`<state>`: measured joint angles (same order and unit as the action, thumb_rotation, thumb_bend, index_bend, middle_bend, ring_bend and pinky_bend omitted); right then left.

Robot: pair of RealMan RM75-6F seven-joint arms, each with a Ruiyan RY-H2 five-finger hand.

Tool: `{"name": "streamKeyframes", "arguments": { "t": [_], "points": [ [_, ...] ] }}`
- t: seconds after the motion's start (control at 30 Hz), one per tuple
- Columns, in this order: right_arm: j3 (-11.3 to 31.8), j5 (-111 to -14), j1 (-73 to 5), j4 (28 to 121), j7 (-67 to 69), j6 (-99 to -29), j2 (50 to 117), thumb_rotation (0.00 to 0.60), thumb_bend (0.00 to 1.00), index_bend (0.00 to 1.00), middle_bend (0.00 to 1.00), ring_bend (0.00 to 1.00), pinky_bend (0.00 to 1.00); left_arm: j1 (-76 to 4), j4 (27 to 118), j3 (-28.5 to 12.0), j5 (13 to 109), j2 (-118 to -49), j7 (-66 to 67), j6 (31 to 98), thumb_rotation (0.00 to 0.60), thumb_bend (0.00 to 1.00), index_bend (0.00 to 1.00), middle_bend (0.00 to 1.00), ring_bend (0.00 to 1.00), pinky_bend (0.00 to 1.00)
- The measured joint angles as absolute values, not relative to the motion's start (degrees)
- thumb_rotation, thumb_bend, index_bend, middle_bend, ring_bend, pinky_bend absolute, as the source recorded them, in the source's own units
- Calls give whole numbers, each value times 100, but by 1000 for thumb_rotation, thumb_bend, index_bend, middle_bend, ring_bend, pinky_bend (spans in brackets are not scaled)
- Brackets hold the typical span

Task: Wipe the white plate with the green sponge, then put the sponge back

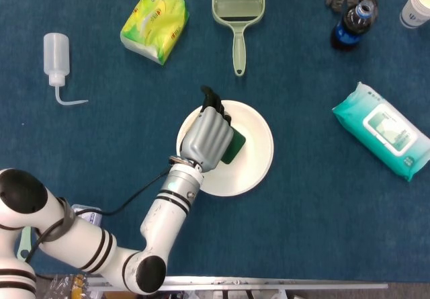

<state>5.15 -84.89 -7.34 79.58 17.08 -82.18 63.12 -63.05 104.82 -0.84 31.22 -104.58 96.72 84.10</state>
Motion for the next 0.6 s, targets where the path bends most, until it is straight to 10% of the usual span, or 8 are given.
{"name": "streamKeyframes", "arguments": {
  "t": [0.6],
  "points": [
    [555,-8398,-686,8004,1657,-8231,6271,585,324,301,315,211,404,-6369,9823,-191,2884,-10692,9491,7994,598,292,476,295,188,169]
  ]
}}
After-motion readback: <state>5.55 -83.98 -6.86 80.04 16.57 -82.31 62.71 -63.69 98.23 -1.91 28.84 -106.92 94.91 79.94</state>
